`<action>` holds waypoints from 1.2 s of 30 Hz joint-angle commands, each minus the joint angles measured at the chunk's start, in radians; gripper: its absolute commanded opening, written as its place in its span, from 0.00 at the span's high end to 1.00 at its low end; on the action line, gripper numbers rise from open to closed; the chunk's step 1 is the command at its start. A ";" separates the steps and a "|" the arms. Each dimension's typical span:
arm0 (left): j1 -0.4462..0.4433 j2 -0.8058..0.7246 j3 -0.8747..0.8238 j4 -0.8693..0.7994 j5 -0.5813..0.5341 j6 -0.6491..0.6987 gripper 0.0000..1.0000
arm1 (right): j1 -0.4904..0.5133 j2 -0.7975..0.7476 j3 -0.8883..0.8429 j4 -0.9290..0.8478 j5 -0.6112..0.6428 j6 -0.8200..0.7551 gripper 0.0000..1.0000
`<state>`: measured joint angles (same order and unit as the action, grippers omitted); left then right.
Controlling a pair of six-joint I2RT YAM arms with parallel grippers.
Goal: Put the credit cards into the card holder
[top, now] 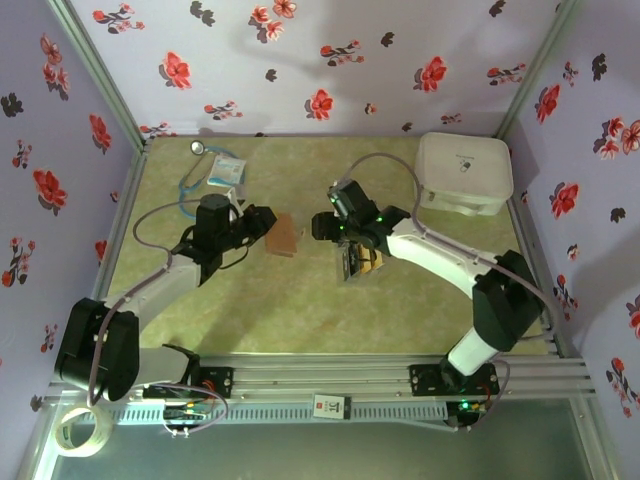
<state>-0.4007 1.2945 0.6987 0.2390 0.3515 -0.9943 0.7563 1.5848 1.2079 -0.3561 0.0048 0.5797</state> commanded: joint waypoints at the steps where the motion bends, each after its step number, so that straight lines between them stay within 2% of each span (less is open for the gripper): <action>1: 0.004 -0.004 -0.016 0.028 0.019 0.034 1.00 | 0.006 -0.025 0.000 0.059 -0.072 0.051 0.43; 8: 0.004 0.008 -0.008 0.039 0.030 0.030 1.00 | 0.005 0.021 -0.014 0.148 -0.146 0.116 0.44; 17: 0.004 0.014 -0.014 0.060 0.035 0.017 1.00 | 0.007 0.082 -0.048 0.222 -0.180 0.168 0.56; 22: 0.004 0.020 -0.023 0.066 0.035 0.015 1.00 | 0.008 0.095 -0.077 0.271 -0.210 0.198 0.74; 27: 0.004 0.042 -0.048 0.101 0.035 0.008 1.00 | 0.006 0.095 -0.114 0.336 -0.240 0.233 1.00; 33: 0.005 0.102 -0.112 0.193 0.034 0.000 1.00 | 0.005 0.077 -0.126 0.344 -0.245 0.239 1.00; 36: 0.004 0.141 -0.141 0.251 0.035 0.003 0.90 | 0.005 0.070 -0.126 0.344 -0.247 0.241 1.00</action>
<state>-0.4011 1.4052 0.5842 0.4000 0.3702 -0.9913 0.7593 1.6714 1.0908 -0.0483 -0.2340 0.8062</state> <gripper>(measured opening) 0.115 0.040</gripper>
